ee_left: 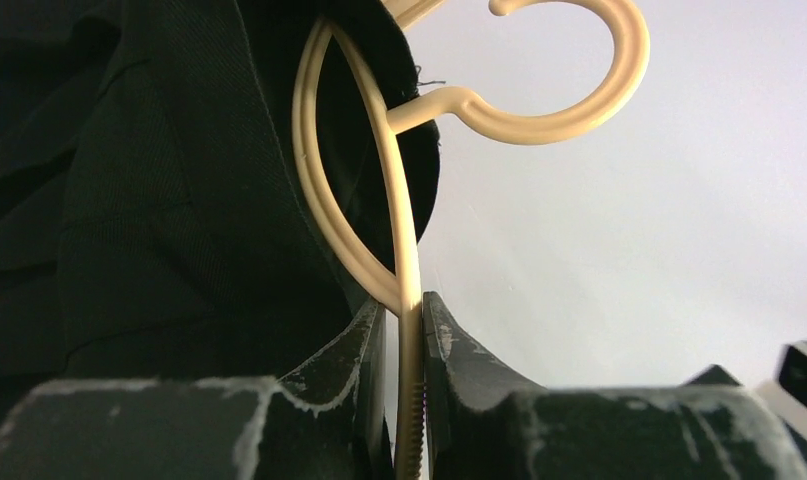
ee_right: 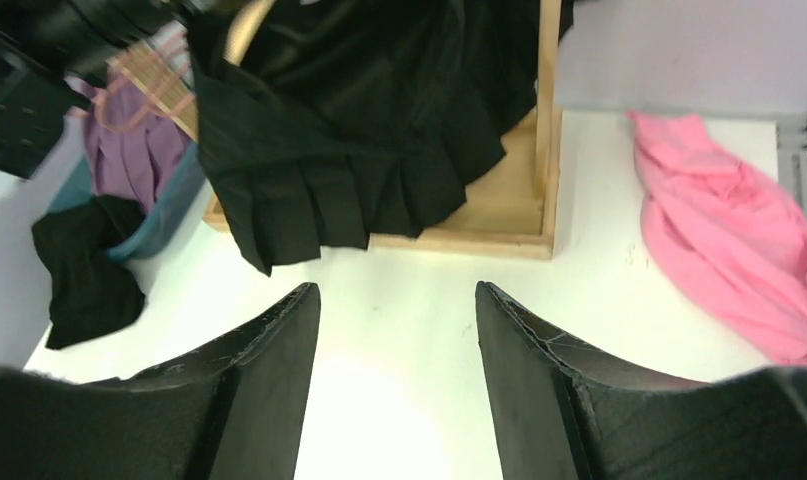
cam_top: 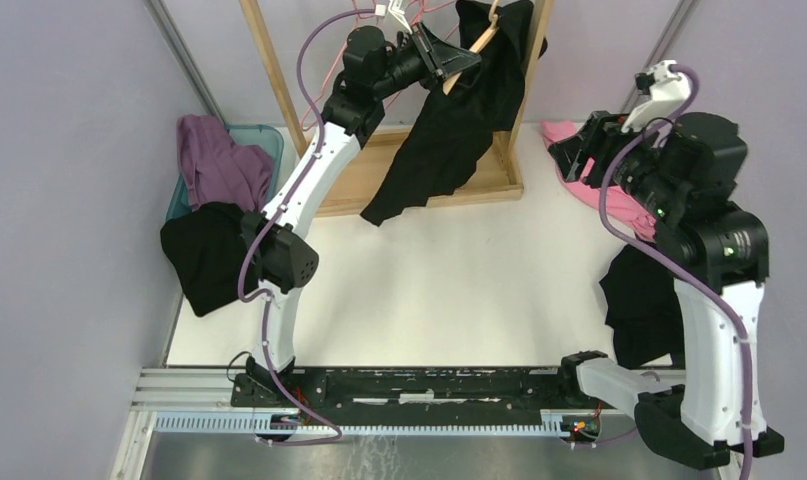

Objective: Place the skirt on the hanger
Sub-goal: Place the hanger on the clothesline.

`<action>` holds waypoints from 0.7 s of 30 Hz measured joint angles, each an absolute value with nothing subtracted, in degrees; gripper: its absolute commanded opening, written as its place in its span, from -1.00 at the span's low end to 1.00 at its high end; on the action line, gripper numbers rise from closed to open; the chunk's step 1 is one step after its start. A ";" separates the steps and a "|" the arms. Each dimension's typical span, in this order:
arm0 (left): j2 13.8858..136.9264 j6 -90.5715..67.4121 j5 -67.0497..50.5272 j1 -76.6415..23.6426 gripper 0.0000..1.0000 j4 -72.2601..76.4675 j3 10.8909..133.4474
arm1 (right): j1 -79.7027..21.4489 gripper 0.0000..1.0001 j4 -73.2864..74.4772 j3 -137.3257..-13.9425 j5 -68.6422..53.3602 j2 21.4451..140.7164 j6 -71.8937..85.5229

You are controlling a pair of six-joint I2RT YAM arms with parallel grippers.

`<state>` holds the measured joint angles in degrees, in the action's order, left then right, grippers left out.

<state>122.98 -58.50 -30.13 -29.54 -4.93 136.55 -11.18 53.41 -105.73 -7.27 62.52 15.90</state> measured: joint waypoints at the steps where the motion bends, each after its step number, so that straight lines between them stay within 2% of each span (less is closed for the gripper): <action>1: 122.98 -58.70 -30.11 -29.47 -0.82 -4.01 136.55 | -11.18 0.28 53.43 -104.81 -7.22 62.83 15.90; 13: 118.28 -58.94 -23.81 -28.93 -0.86 5.06 127.61 | -11.18 0.28 53.15 -99.70 -7.20 62.59 15.66; 21: 116.92 -58.94 -18.90 -28.71 -0.88 8.75 127.11 | -11.11 0.27 52.80 -97.91 -7.46 61.87 15.51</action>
